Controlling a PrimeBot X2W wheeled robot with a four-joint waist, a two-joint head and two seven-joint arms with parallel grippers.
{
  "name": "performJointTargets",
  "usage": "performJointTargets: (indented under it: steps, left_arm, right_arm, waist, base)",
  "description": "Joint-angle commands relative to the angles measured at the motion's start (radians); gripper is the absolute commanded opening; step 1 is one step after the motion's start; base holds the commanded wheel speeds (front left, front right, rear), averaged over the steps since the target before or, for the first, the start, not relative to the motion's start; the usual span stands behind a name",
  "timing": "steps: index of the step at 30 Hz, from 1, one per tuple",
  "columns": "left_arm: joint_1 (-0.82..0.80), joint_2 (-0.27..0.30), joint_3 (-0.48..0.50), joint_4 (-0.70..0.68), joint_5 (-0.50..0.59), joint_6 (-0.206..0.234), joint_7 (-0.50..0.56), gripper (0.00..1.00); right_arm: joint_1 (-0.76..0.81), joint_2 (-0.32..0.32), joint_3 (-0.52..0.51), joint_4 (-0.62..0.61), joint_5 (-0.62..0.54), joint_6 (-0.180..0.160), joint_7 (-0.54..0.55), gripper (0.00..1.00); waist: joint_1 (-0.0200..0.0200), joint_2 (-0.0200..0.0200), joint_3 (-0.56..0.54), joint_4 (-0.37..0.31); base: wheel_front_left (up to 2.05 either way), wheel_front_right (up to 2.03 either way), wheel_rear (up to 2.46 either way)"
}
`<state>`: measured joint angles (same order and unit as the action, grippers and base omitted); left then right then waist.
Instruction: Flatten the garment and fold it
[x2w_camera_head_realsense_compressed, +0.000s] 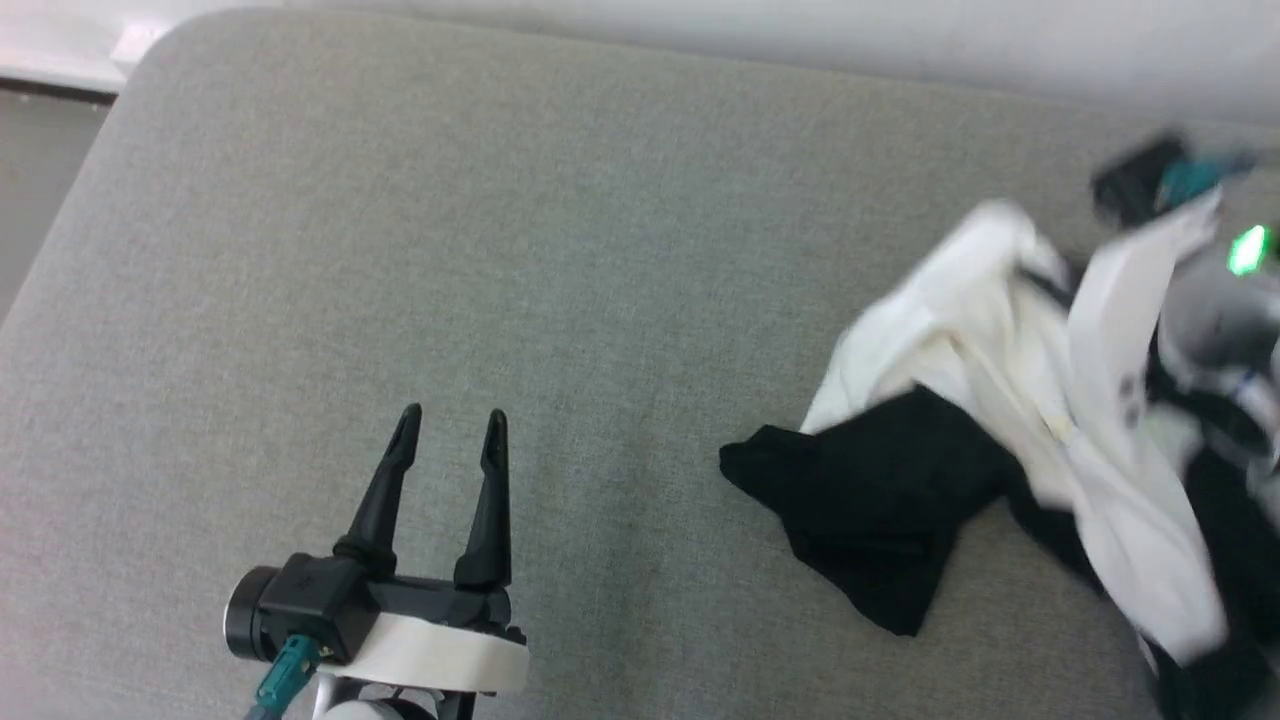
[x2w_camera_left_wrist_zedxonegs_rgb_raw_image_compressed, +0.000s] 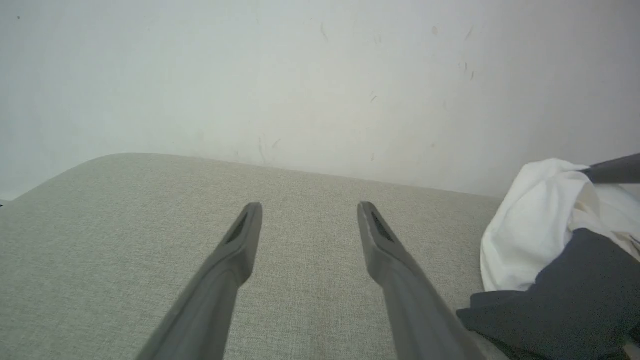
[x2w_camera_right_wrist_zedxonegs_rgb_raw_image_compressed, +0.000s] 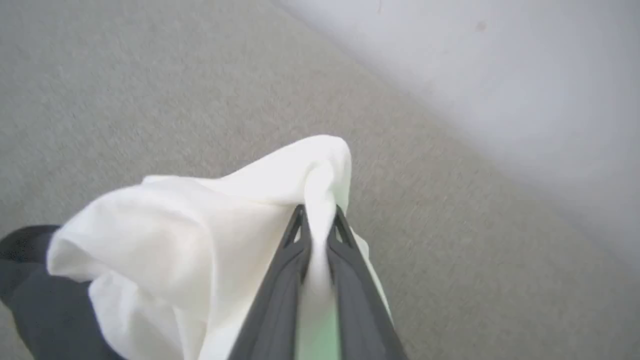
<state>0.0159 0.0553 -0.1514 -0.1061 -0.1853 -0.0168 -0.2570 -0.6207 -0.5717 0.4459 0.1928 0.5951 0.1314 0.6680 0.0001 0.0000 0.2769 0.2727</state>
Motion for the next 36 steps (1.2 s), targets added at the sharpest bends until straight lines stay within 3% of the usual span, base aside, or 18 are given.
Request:
performJointTargets:
  steps: [1, 5, 9, 18, 19, 20, 29, 36]
  left_arm:
    - [0.007, -0.005, -0.001, 0.002, -0.006, -0.003, -0.005, 1.00]
    - [-0.002, -0.005, -0.009, 0.000, -0.011, -0.008, -0.005, 1.00]
    - [-0.009, -0.005, -0.020, 0.001, -0.026, 0.001, -0.005, 1.00]
    - [-0.040, -0.005, -0.074, 0.015, -0.053, 0.009, -0.005, 1.00]
    - [-0.046, -0.005, -0.079, 0.016, -0.054, 0.009, -0.005, 1.00]
    - [-0.051, -0.005, -0.083, 0.017, -0.054, 0.009, -0.005, 1.00]
    - [-0.066, -0.005, -0.083, 0.034, -0.044, 0.015, -0.005, 1.00]
    - [-0.026, -0.005, -0.063, 0.038, -0.027, 0.013, -0.005, 1.00]
  right_arm:
    - [-0.072, -0.004, 0.000, -0.022, -0.003, -0.001, -0.025, 0.00]
    - [-0.233, -0.021, 0.012, -0.027, -0.033, -0.001, -0.079, 0.00]
    - [-0.342, -0.029, -0.005, 0.046, -0.086, -0.001, -0.110, 0.00]
    - [-0.260, -0.043, -0.053, 0.284, -0.212, -0.001, -0.153, 0.00]
    - [-0.250, -0.037, -0.064, 0.303, -0.220, -0.001, -0.170, 0.29]
    - [-0.243, -0.031, -0.071, 0.314, -0.232, -0.001, -0.189, 1.00]
    - [-0.238, 0.047, -0.049, 0.294, -0.232, -0.001, -0.354, 1.00]
    - [-0.147, 0.081, -0.039, 0.118, -0.073, -0.001, -0.318, 1.00]
  waist:
    - [-0.0001, 0.0000, -0.027, -0.016]
    - [-0.0001, 0.0000, -0.013, -0.003]
    - [-0.0001, 0.0000, 0.021, 0.021]
    - [-0.0001, 0.0000, 0.100, 0.095]
    - [-0.0001, 0.0000, 0.106, 0.099]
    - [-0.0001, 0.0000, 0.113, 0.102]
    - [-0.0001, 0.0000, 0.080, 0.058]
    - [-0.0001, 0.0000, -0.019, 0.015]
  base:
    - [0.00, 0.00, 0.00]
    - [0.00, 0.00, 0.00]
    - [0.00, 0.00, 0.00]
    - [0.00, 0.00, 0.00]
    - [0.00, 0.00, 0.00]
    - [0.00, 0.00, 0.00]
    - [0.00, 0.00, 0.00]
    - [0.00, 0.00, 0.00]
